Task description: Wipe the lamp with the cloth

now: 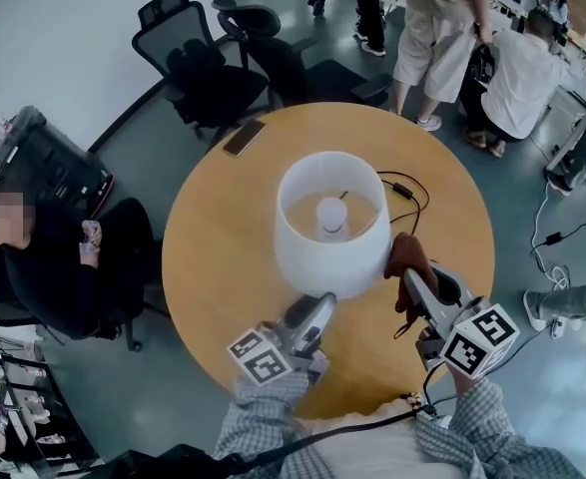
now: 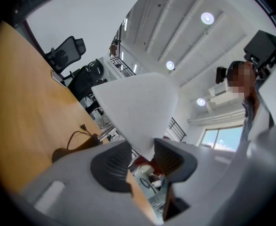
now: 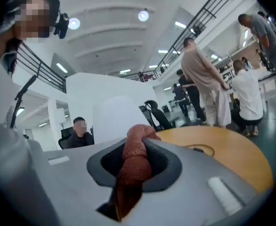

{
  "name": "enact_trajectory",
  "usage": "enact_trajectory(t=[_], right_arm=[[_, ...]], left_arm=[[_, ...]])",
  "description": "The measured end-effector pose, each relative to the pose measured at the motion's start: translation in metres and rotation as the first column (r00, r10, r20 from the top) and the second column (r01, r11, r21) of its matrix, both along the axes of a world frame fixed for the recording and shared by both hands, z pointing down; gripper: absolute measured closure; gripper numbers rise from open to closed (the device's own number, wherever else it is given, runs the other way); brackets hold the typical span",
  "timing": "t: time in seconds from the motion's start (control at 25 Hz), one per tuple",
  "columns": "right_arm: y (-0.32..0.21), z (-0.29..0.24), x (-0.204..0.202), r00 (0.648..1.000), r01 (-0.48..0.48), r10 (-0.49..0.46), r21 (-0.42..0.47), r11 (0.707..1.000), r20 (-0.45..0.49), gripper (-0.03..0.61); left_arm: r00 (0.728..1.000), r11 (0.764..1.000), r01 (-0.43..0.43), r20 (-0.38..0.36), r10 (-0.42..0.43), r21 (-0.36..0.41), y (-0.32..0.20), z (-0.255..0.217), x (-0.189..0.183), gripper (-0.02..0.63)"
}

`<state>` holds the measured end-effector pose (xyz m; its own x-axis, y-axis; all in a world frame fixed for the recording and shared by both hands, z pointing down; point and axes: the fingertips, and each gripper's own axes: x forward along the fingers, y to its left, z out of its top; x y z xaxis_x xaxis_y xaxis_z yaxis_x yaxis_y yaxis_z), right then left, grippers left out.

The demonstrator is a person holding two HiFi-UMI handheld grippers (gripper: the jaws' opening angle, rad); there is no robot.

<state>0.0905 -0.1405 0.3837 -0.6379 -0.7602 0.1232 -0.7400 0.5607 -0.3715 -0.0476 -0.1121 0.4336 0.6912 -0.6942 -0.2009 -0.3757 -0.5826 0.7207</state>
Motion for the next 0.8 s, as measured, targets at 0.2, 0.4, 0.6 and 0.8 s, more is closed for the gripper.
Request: enact_trajectory(t=[0.2, 0.4, 0.6, 0.8], right_arm=[[-0.013, -0.09, -0.034, 0.996, 0.083, -0.069, 0.256, 0.963, -0.06, 0.512], [0.013, -0.096, -0.077, 0.971, 0.207, -0.16, 0.301, 0.931, -0.175, 0.514], [0.042, -0.09, -0.13, 0.933, 0.335, -0.275, 0.273, 0.902, -0.234, 0.514], [0.044, -0.091, -0.183, 0.896, 0.409, -0.338, 0.241, 0.88, -0.287, 0.514]], left_arm=[[1.0, 1.0, 0.0, 0.001, 0.0, 0.0, 0.001, -0.002, 0.0, 0.465], [1.0, 1.0, 0.003, -0.002, -0.003, 0.001, 0.001, -0.002, 0.001, 0.466], [1.0, 1.0, 0.003, 0.004, -0.003, 0.008, 0.0, -0.003, 0.002, 0.468], [1.0, 1.0, 0.003, 0.006, -0.003, 0.011, -0.001, -0.005, 0.002, 0.468]])
